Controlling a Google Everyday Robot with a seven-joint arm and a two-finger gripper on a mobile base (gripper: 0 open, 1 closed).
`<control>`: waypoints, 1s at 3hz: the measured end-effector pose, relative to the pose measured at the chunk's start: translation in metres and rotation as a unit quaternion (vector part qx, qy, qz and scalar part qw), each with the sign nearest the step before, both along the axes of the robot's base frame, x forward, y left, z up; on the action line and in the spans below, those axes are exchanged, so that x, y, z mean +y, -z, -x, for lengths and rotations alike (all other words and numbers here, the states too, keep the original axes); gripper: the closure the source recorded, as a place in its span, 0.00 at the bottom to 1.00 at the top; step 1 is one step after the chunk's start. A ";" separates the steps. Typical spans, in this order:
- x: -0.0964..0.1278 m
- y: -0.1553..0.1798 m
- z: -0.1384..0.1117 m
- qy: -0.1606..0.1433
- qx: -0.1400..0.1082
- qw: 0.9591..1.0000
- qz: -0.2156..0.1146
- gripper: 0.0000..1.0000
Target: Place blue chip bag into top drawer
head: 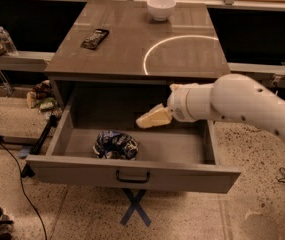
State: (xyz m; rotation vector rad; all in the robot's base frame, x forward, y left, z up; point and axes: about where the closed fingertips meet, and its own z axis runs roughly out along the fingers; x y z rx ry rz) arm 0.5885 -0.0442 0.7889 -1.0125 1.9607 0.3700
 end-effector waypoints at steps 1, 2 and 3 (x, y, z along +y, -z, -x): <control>-0.019 -0.053 -0.001 0.003 -0.024 1.000 -0.003 0.47; -0.022 -0.085 -0.009 0.015 -0.064 0.997 -0.027 0.70; -0.020 -0.085 -0.008 0.014 -0.064 0.997 -0.026 0.68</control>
Offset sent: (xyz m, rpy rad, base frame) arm 0.0209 -0.0315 0.1276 0.1166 -0.2414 -0.0781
